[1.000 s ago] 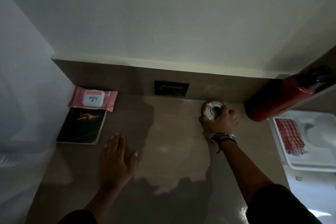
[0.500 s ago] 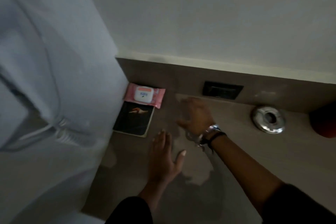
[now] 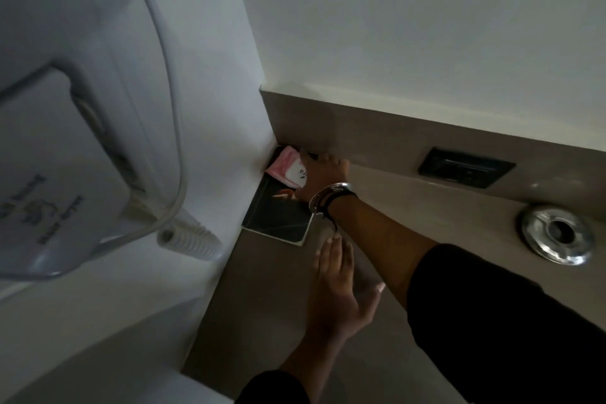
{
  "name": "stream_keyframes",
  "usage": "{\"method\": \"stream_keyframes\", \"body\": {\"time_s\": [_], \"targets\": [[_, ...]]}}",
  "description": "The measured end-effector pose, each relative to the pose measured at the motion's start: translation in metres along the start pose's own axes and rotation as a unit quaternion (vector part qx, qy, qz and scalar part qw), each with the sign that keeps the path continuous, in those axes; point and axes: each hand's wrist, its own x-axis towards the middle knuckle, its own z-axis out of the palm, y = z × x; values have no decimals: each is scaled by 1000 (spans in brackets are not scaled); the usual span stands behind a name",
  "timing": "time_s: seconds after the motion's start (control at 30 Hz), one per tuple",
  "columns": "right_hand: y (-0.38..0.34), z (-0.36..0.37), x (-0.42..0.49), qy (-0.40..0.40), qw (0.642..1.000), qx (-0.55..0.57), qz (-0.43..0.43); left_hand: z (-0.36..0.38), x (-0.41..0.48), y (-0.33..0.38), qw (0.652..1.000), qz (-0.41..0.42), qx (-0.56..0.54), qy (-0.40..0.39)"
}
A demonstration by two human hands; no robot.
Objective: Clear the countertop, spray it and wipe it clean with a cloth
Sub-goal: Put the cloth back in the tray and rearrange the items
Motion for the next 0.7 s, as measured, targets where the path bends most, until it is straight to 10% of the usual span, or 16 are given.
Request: {"method": "stream_keyframes", "body": {"time_s": [0.43,0.7], "targets": [[98,-23,-123,92,911,133,380,16,1,-10,996,-17,82,-24],[94,-11,-113,98,889,132,427,15,3,-10,995,-18,93,-43]]}}
